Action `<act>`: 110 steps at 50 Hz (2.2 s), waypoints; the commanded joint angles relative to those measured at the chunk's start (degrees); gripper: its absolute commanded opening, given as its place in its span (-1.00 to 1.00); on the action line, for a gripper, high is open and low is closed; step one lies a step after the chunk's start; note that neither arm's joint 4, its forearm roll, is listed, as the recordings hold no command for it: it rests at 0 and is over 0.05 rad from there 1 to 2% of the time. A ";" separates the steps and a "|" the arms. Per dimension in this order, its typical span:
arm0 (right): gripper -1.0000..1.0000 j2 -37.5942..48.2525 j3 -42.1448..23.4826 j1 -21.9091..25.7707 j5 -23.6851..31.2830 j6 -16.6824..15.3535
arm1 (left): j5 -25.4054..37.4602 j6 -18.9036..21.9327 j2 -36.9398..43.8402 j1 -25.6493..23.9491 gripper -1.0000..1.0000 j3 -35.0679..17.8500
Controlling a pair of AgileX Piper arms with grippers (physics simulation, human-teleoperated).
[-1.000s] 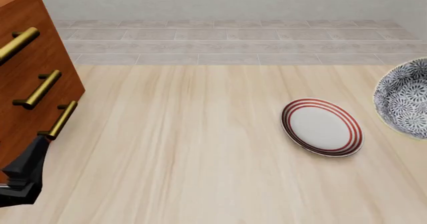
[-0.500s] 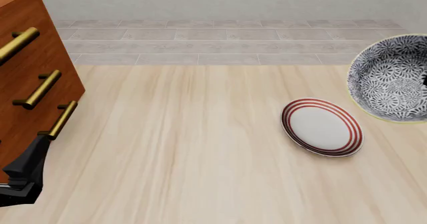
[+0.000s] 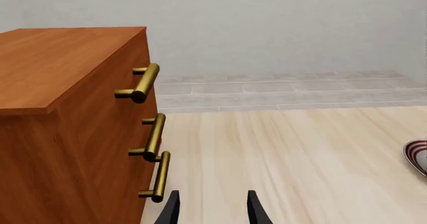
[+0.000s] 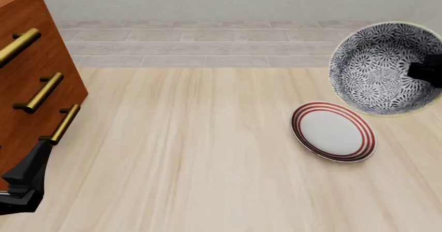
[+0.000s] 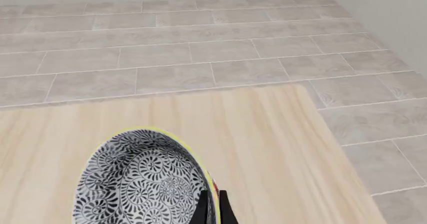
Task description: Put the bowl on top of the cabinet.
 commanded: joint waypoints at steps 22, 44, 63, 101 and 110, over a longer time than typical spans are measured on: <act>-1.00 4.72 -3.37 13.07 -3.08 0.71 | 0.76 -0.35 -1.38 -0.25 1.00 -0.01; -1.00 8.56 -5.99 20.90 -4.92 0.70 | 0.67 -0.47 -1.34 -0.27 1.00 0.00; -1.00 10.53 -8.07 25.93 -6.44 1.32 | 0.20 -0.42 -0.71 -0.51 1.00 0.00; -1.00 14.73 -11.58 35.26 -9.59 2.13 | 0.03 -0.19 -0.70 -0.62 1.00 0.00; -1.00 15.46 -11.79 36.79 -10.34 2.07 | 0.18 -0.33 -1.03 -0.56 1.00 0.00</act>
